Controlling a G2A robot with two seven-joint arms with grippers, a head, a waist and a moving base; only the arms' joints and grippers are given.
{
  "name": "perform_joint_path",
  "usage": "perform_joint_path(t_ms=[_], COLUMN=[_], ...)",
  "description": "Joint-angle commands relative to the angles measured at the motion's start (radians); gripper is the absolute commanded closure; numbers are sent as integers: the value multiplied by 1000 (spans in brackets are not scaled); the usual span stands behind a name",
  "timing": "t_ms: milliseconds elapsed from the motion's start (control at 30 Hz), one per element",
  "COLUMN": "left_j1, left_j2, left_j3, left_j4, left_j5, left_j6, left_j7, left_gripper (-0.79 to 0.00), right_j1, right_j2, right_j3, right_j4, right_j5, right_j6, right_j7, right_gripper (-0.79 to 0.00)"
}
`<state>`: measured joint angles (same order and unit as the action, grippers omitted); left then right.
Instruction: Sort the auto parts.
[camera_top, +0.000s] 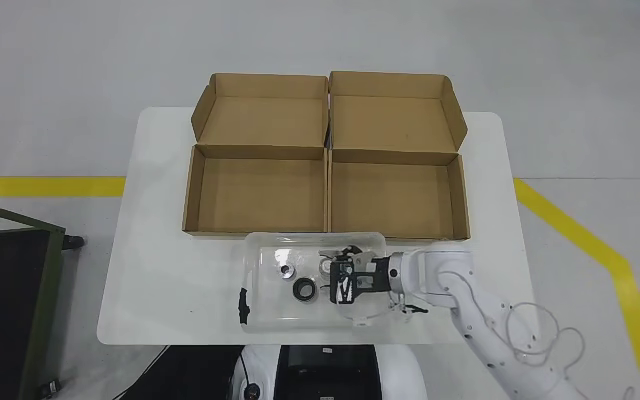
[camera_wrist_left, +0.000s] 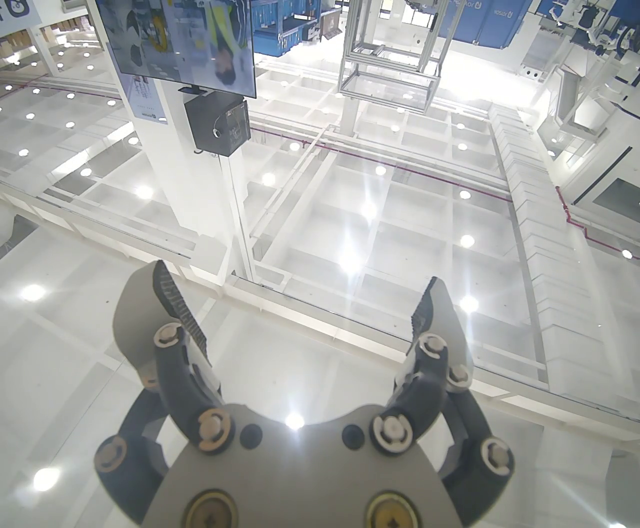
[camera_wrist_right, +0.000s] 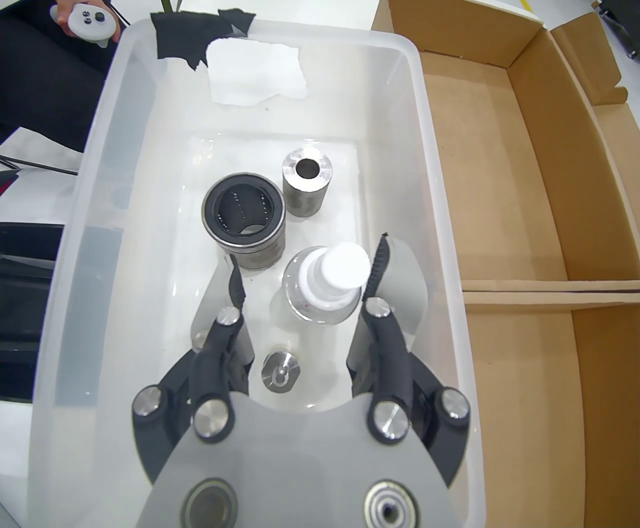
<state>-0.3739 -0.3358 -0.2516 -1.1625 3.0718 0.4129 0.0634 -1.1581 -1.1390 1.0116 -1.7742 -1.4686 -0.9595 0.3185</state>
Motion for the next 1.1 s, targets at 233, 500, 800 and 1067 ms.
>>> perform_joint_path(t_ms=[233, 500, 800, 1067], left_j1=[0, 0, 0, 0], left_j2=[0, 0, 0, 0], left_j3=[0, 0, 0, 0], left_j4=[0, 0, 0, 0], left_j5=[0, 0, 0, 0], left_j6=[0, 0, 0, 0], left_j7=[0, 0, 0, 0], left_gripper=[-785, -785, -785, -785], right_j1=[18, 12, 6, 22], right_j2=[4, 20, 48, 52], right_j3=[-8, 38, 99, 139], right_j4=[16, -90, -168, -182], right_j5=[5, 38, 233, 369], right_j6=[-17, -53, -53, -27], right_j7=[-10, 18, 53, -101], right_gripper=[0, 0, 0, 0])
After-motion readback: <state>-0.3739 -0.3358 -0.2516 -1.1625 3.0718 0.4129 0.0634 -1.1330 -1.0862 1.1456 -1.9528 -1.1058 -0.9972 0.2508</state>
